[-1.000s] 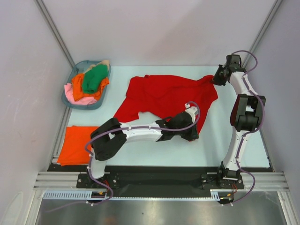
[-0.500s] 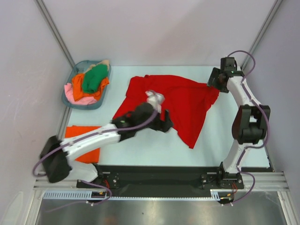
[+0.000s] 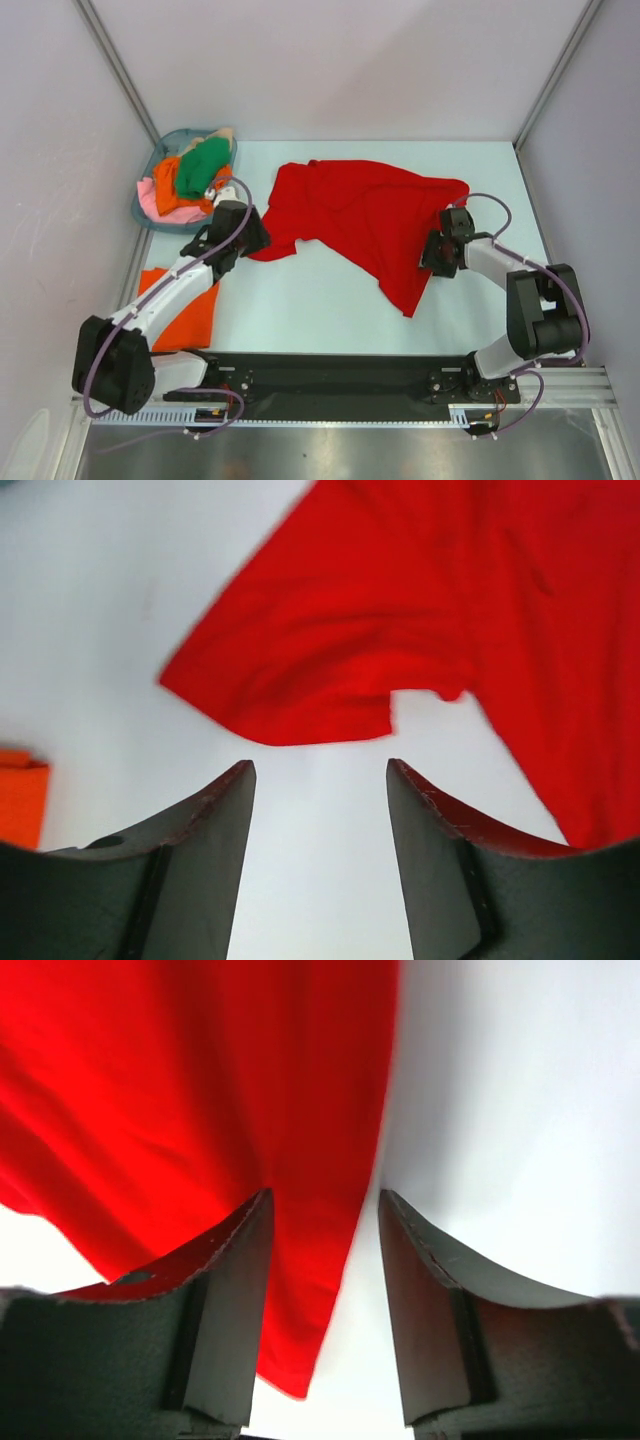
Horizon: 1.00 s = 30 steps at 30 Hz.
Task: Fold and stack the t-shirts
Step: Flatten the tshirt out
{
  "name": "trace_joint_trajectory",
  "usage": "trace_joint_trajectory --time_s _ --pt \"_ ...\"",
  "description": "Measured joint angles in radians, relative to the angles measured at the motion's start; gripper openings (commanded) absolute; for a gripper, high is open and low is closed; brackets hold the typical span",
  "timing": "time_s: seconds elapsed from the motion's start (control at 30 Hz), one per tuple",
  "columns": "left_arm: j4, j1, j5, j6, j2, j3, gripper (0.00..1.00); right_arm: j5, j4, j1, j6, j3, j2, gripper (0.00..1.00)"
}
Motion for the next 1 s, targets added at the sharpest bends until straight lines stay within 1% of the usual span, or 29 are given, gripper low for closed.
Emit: trace_joint_trajectory --time_s 0.13,0.2,0.3,0.43,0.5,0.57,0.6,0.63,0.67,0.73,0.83,0.93,1.0 --pt "0.042 0.118 0.010 -0.068 0.091 -0.048 0.62 -0.013 0.038 -0.045 0.026 -0.047 -0.068 0.51" --pt "0.054 0.146 0.023 -0.093 0.154 -0.048 0.59 -0.037 0.068 -0.092 0.032 -0.050 -0.095 0.52" --pt "0.075 0.154 0.063 -0.121 0.198 -0.057 0.56 -0.076 0.119 -0.145 0.034 -0.050 -0.076 0.51" --pt "0.146 0.148 0.114 -0.151 0.147 -0.122 0.55 -0.124 0.159 -0.146 0.039 -0.064 -0.034 0.50" --pt "0.159 0.144 0.131 -0.162 0.094 -0.167 0.55 -0.135 0.169 -0.135 0.042 -0.081 -0.022 0.40" --pt "0.169 0.138 0.148 -0.164 0.037 -0.205 0.55 -0.140 0.180 -0.129 0.051 -0.099 -0.020 0.39" --pt "0.171 0.136 0.157 -0.164 0.007 -0.221 0.55 -0.142 0.188 -0.127 0.055 -0.103 -0.020 0.33" --pt "0.173 0.135 0.166 -0.164 -0.024 -0.235 0.55 -0.143 0.204 -0.127 0.061 -0.110 -0.020 0.20" --pt "0.174 0.134 0.174 -0.164 -0.053 -0.247 0.55 -0.144 0.213 -0.127 0.062 -0.117 -0.020 0.17" --pt "0.170 0.132 0.186 -0.162 -0.108 -0.261 0.55 -0.145 0.235 -0.131 0.078 -0.137 -0.022 0.00" --pt "0.157 0.132 0.198 -0.154 -0.191 -0.262 0.55 -0.134 0.233 -0.142 0.089 -0.158 -0.048 0.00" --pt "0.125 0.132 0.198 -0.144 -0.263 -0.256 0.56 -0.096 0.160 -0.135 0.089 -0.175 -0.124 0.00" --pt "0.099 0.132 0.198 -0.132 -0.296 -0.242 0.56 -0.065 0.110 -0.100 0.088 -0.165 -0.176 0.00"
